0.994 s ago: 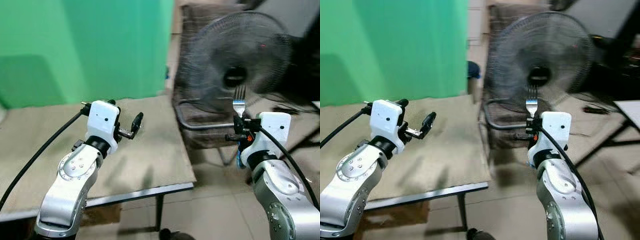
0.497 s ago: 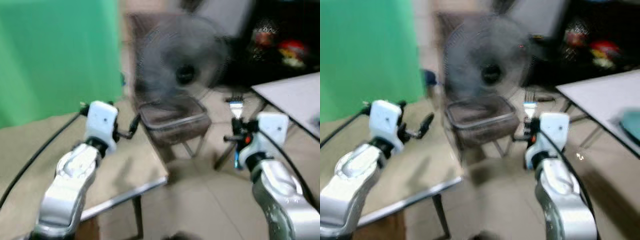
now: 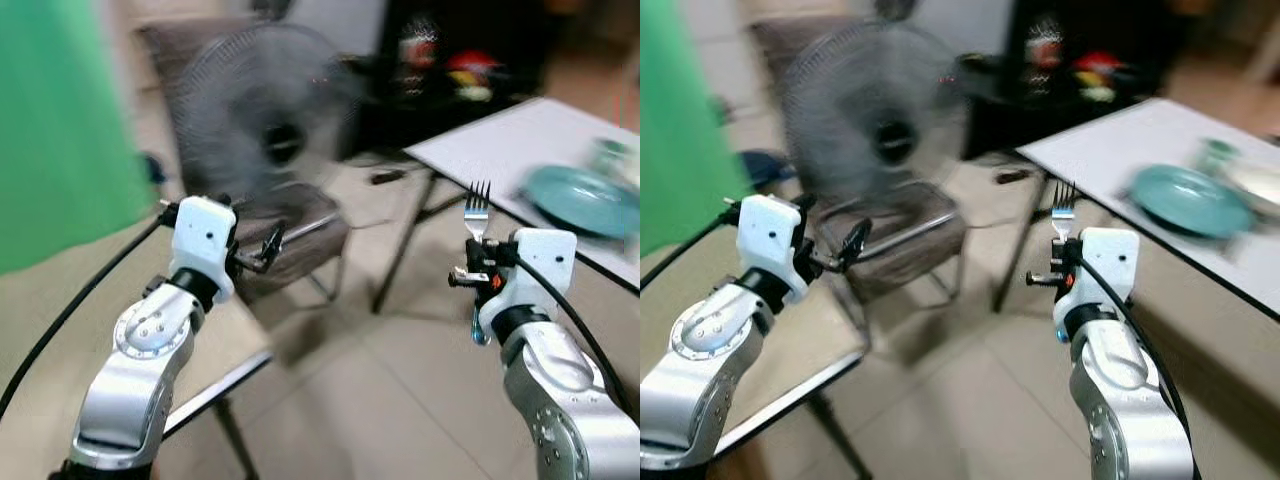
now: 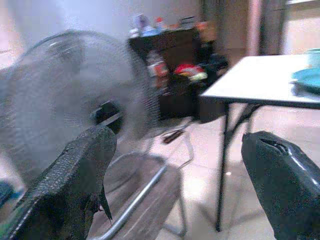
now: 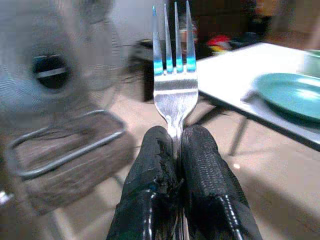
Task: Setting the table
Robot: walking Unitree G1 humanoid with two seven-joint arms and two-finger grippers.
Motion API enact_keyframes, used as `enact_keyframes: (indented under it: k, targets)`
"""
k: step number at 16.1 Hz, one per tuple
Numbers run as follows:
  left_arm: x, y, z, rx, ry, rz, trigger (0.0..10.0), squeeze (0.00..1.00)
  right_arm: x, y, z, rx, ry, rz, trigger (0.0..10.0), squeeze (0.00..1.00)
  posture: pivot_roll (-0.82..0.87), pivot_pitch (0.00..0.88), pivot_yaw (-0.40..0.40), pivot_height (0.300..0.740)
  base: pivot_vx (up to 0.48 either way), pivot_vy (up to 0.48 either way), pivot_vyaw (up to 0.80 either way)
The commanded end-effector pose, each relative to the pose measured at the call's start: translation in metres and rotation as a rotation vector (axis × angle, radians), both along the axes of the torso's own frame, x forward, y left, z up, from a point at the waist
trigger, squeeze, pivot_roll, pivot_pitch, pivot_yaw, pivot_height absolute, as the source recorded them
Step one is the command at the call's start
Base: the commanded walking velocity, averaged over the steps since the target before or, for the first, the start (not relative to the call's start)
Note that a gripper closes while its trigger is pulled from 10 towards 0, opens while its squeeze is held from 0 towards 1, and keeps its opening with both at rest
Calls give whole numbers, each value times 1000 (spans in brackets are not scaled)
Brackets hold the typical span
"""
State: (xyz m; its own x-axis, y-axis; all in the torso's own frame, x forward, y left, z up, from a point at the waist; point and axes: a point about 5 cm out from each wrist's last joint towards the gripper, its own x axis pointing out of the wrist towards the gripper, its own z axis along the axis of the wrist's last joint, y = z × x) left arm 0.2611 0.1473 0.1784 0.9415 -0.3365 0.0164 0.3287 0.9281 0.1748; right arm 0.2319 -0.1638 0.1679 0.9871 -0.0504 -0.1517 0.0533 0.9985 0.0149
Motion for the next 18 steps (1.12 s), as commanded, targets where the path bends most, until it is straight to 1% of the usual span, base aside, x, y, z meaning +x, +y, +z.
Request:
enact_keyframes:
  k: [1, 6, 13, 16, 18]
  targets:
    - [1, -6, 2, -16, -4, -34, 10000, 0, -2, -8, 2, -11, 0, -40, 10000, 0, 12, 0, -19, 740, 307, 0, -800]
    - [2, -8, 2, -21, -3, -57, 10000, 0, -2, -10, 2, -13, 7, -63, 10000, 0, 9, 0, -14, 740, 327, 0, -800]
    - [3, -7, 3, -19, -8, -63, 10000, 0, 3, -13, 3, -28, 12, -61, 10000, 0, 9, 0, -16, 740, 333, 0, -800]
    - [3, -7, 3, -19, -7, -66, 10000, 0, 6, -14, 4, -30, 6, -54, 10000, 0, 9, 0, -14, 740, 337, 0, -581]
    - [4, -6, 3, -17, -5, -71, 10000, 0, 9, -16, 5, -38, 5, -49, 10000, 0, 9, 0, -13, 740, 336, 0, 0]
